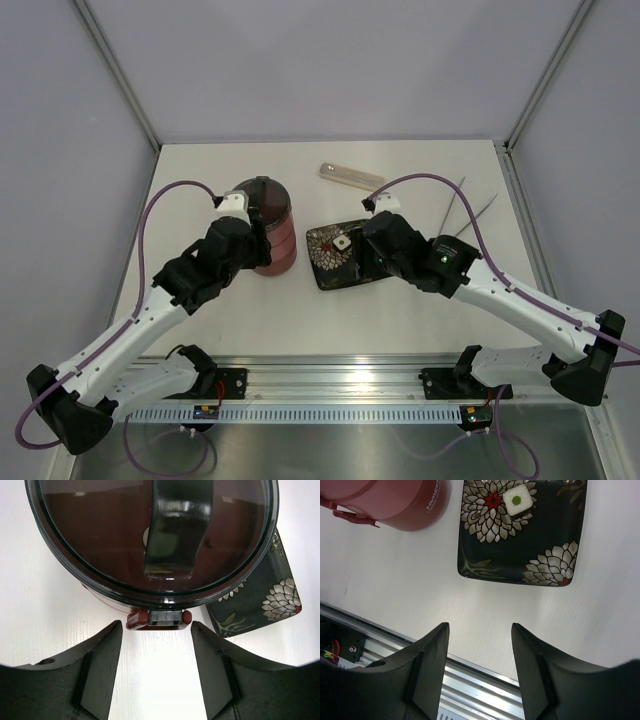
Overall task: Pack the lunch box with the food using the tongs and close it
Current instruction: Adjust the fastener in the packing box.
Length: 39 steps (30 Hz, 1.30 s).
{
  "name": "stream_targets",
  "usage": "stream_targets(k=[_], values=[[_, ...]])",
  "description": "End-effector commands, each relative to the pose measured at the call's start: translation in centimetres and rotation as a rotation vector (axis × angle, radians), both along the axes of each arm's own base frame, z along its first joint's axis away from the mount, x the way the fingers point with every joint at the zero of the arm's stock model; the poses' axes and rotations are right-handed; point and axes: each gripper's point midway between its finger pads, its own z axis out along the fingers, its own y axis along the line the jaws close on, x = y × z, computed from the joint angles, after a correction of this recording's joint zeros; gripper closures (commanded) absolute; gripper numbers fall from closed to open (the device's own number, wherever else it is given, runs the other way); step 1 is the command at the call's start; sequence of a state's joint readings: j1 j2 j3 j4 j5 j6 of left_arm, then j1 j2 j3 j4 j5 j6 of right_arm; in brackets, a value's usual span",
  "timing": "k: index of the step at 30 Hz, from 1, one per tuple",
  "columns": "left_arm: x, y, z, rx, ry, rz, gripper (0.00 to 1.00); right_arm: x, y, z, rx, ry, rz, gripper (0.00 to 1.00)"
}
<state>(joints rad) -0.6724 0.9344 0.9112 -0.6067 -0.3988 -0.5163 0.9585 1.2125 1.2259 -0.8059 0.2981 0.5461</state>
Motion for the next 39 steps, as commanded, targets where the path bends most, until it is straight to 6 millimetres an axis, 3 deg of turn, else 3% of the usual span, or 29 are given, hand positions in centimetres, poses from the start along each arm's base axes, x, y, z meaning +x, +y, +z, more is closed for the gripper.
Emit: stream_targets(k=[1, 23, 39], values=[[0.7, 0.1, 1.4, -0.022, -0.064, 0.027, 0.4, 1.3, 0.5, 2.4, 0.04, -0.062, -0.009, 0.39], [0.5, 0.4, 1.3, -0.051, -0.098, 0.035, 0.56, 2.0, 0.8, 2.1, 0.021, -0.065, 0.009, 0.39], [-1.0, 1.4, 0.0, -0.066, -0.029, 0.083, 0.59, 2.9, 0.8, 1.9, 0.01, -0.073, 0.016, 0.39]])
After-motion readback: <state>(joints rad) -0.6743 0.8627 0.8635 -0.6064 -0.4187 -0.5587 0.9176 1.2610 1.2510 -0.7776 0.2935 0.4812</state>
